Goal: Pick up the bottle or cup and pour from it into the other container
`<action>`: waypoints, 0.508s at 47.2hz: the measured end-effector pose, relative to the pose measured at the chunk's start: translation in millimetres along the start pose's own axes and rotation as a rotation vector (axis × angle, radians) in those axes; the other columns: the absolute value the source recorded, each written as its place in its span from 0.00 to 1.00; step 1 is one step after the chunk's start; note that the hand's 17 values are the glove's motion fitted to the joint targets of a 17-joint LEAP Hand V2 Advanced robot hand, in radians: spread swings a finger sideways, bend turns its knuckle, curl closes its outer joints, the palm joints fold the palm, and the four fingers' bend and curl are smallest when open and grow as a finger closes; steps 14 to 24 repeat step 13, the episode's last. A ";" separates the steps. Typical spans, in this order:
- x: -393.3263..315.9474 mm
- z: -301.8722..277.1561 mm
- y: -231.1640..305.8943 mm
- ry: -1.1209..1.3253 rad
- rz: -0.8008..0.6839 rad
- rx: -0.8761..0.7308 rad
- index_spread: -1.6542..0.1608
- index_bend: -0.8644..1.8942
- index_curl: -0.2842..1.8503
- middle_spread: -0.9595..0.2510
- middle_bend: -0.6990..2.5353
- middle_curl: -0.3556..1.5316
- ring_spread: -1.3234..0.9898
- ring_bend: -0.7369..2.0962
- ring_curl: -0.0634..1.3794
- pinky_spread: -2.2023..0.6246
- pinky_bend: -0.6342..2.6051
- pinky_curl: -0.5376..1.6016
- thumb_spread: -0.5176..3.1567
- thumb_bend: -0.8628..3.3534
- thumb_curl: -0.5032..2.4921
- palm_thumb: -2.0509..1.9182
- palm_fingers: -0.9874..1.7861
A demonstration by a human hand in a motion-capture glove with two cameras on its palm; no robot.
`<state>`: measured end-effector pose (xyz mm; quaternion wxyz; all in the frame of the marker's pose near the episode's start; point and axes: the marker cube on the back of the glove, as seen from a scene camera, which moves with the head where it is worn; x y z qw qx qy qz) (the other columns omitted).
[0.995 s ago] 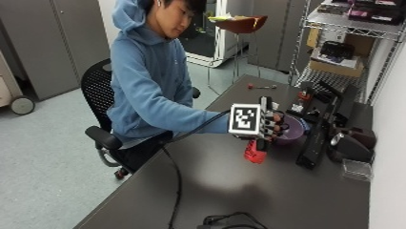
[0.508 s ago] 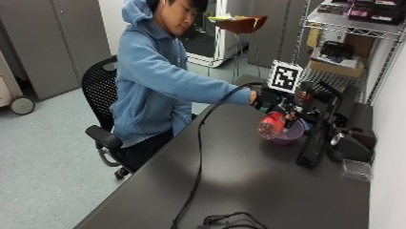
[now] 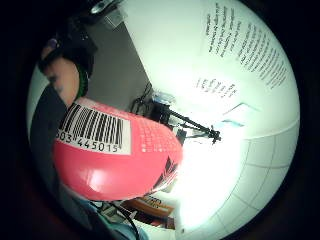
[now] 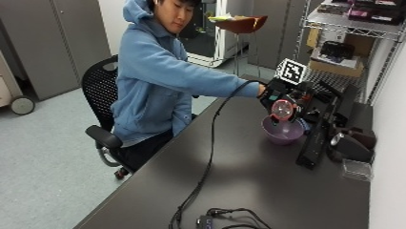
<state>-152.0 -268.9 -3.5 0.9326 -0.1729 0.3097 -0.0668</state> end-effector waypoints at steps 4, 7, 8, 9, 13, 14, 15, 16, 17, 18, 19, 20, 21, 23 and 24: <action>0.0 -0.7 -1.3 0.026 0.006 0.000 0.84 0.36 0.31 0.74 0.28 0.46 0.51 0.40 0.36 0.78 0.26 0.42 0.20 0.20 0.40 0.79 0.74; 2.5 -0.4 -1.6 0.052 0.016 -0.002 0.83 0.36 0.31 0.74 0.28 0.46 0.51 0.40 0.36 0.78 0.26 0.42 0.20 0.20 0.40 0.79 0.74; 2.8 -0.6 -1.6 0.055 0.016 -0.001 0.83 0.36 0.31 0.74 0.28 0.46 0.51 0.40 0.36 0.78 0.26 0.42 0.20 0.20 0.40 0.79 0.74; 2.8 -0.9 -1.5 0.054 0.015 -0.001 0.83 0.36 0.31 0.74 0.28 0.46 0.51 0.40 0.36 0.78 0.26 0.42 0.20 0.20 0.40 0.79 0.74; 0.5 -2.9 -1.1 0.041 0.019 -0.003 0.83 0.36 0.31 0.74 0.28 0.46 0.51 0.40 0.36 0.78 0.26 0.42 0.20 0.20 0.40 0.79 0.74; 0.5 -2.9 -1.1 0.041 0.019 -0.003 0.83 0.36 0.31 0.74 0.28 0.46 0.51 0.40 0.36 0.78 0.26 0.42 0.20 0.20 0.40 0.79 0.74; 0.5 -2.9 -1.1 0.041 0.019 -0.003 0.83 0.36 0.31 0.74 0.28 0.46 0.51 0.40 0.36 0.78 0.26 0.42 0.20 0.20 0.40 0.79 0.74; 0.5 -2.9 -1.1 0.041 0.019 -0.003 0.83 0.36 0.31 0.74 0.28 0.46 0.51 0.40 0.36 0.78 0.26 0.42 0.20 0.20 0.40 0.79 0.74; 0.5 -2.9 -1.1 0.041 0.019 -0.003 0.83 0.36 0.31 0.74 0.28 0.46 0.51 0.40 0.36 0.78 0.26 0.42 0.20 0.20 0.40 0.79 0.74; 0.5 -2.9 -1.1 0.041 0.019 -0.003 0.83 0.36 0.31 0.74 0.28 0.46 0.51 0.40 0.36 0.78 0.26 0.42 0.20 0.20 0.40 0.79 0.74; 0.5 -2.9 -1.1 0.041 0.019 -0.003 0.83 0.36 0.31 0.74 0.28 0.46 0.51 0.40 0.36 0.78 0.26 0.42 0.20 0.20 0.40 0.79 0.74; 0.5 -2.9 -1.1 0.041 0.019 -0.003 0.83 0.36 0.31 0.74 0.28 0.46 0.51 0.40 0.36 0.78 0.26 0.42 0.20 0.20 0.40 0.79 0.74; 0.5 -2.9 -1.1 0.041 0.019 -0.003 0.83 0.36 0.31 0.74 0.28 0.46 0.51 0.40 0.36 0.78 0.26 0.42 0.20 0.20 0.40 0.79 0.74; 0.5 -2.9 -1.1 0.041 0.019 -0.003 0.83 0.36 0.31 0.74 0.28 0.46 0.51 0.40 0.36 0.78 0.26 0.42 0.20 0.20 0.40 0.79 0.74; 0.5 -2.9 -1.1 0.041 0.019 -0.003 0.83 0.36 0.31 0.74 0.28 0.46 0.51 0.40 0.36 0.78 0.26 0.42 0.20 0.20 0.40 0.79 0.74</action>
